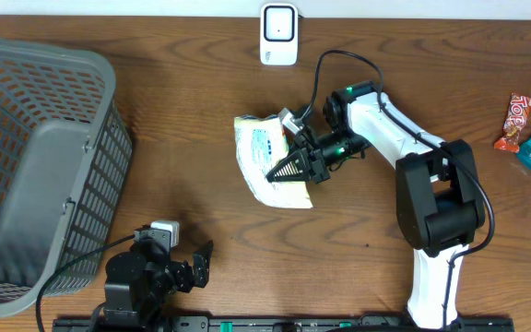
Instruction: Scan the item barcode
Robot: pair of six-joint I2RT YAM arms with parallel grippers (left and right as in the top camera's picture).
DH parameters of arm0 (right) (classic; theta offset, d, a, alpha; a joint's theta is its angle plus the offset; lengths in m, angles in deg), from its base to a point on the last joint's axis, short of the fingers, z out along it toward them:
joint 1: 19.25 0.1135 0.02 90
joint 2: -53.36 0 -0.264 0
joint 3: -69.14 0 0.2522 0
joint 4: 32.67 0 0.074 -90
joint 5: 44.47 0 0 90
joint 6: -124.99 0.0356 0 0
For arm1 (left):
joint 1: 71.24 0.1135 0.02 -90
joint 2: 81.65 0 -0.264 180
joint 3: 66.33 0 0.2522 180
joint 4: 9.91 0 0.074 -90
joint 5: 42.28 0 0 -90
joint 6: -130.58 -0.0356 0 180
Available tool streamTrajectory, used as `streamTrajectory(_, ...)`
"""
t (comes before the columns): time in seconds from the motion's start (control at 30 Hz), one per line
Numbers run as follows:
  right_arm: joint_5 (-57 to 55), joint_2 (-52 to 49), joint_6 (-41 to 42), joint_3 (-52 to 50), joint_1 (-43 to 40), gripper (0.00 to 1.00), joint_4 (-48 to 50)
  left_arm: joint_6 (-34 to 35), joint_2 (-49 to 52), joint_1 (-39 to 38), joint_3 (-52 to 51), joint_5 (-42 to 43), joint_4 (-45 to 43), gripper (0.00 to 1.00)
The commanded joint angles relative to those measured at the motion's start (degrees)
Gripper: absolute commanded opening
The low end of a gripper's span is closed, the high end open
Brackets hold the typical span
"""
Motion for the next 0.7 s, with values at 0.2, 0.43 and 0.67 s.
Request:
streamTrajectory(0.2,6.9,-0.2,23.6,-0.1,-1.9,0.01,-1.9,-0.1,-0.3,0.2,-0.2,0.2,2.5,1.00)
streamTrajectory(0.43,6.9,-0.1,46.3,-0.1,-5.5,0.01,-2.0,-0.1,-0.3,0.2,-0.2,0.2,2.5,1.00)
streamTrajectory(0.67,6.9,-0.2,54.1,-0.1,-7.6,0.01,-4.9,-0.1,-0.3,0.2,-0.2,0.2,2.5,1.00)
